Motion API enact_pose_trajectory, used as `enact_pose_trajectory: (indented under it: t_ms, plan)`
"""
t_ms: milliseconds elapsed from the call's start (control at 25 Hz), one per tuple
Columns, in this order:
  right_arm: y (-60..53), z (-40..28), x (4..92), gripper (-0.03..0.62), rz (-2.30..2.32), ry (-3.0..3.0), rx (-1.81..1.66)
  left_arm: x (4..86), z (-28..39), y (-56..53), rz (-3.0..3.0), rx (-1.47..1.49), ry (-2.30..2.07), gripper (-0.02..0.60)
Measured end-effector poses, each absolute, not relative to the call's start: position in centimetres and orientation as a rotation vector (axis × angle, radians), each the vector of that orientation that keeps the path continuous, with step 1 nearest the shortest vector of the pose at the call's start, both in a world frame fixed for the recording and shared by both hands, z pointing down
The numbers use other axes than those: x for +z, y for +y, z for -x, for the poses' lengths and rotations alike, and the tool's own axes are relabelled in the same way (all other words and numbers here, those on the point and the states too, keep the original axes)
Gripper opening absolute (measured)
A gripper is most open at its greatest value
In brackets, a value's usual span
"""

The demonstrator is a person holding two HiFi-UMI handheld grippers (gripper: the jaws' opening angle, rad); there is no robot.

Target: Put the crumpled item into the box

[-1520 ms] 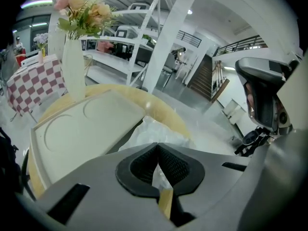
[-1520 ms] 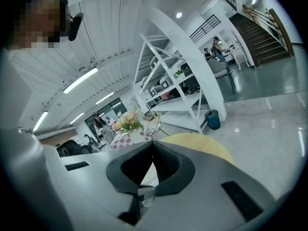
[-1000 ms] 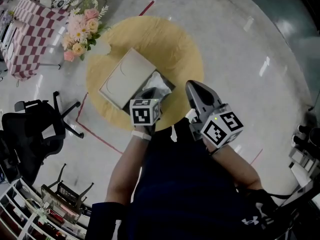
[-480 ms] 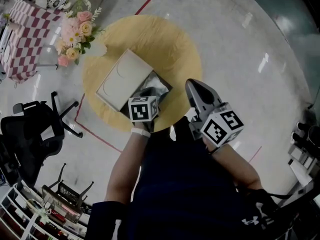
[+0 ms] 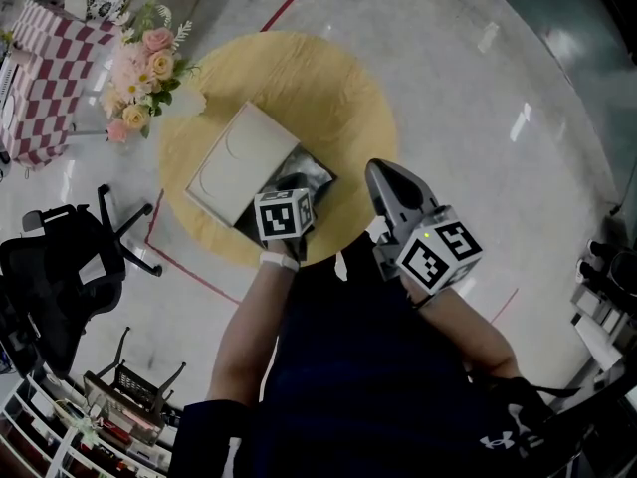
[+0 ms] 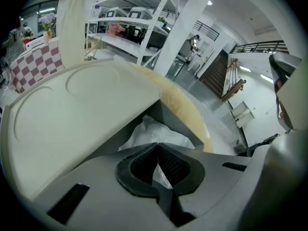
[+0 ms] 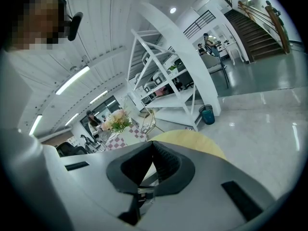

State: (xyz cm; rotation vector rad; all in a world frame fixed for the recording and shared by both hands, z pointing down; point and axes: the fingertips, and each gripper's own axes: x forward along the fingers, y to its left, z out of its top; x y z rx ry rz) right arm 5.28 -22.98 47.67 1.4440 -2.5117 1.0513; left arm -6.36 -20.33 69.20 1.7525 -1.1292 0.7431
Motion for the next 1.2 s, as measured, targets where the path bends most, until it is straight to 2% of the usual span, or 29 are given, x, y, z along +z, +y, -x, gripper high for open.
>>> enact_pose_trajectory:
  t_ms: [680,880,1200]
  plan:
    - [-23.6,-5.5,47.8,0.005,-1.457,-2.505,1.065,69.6,5.7,-19.9,-1.768,0.779,-1.07,0.021]
    - [-23.3,-5.2,47.7,0.005,-1.442,-2.514,1.059,69.1,5.5,-19.7,-1.795,0.798,-1.072,0.084]
    - [-22.4,-4.6,47.0,0.005,-1.427,-2.541,1.059,65.5,5.6,-19.7,-1.868,0.758,-1.122,0.086]
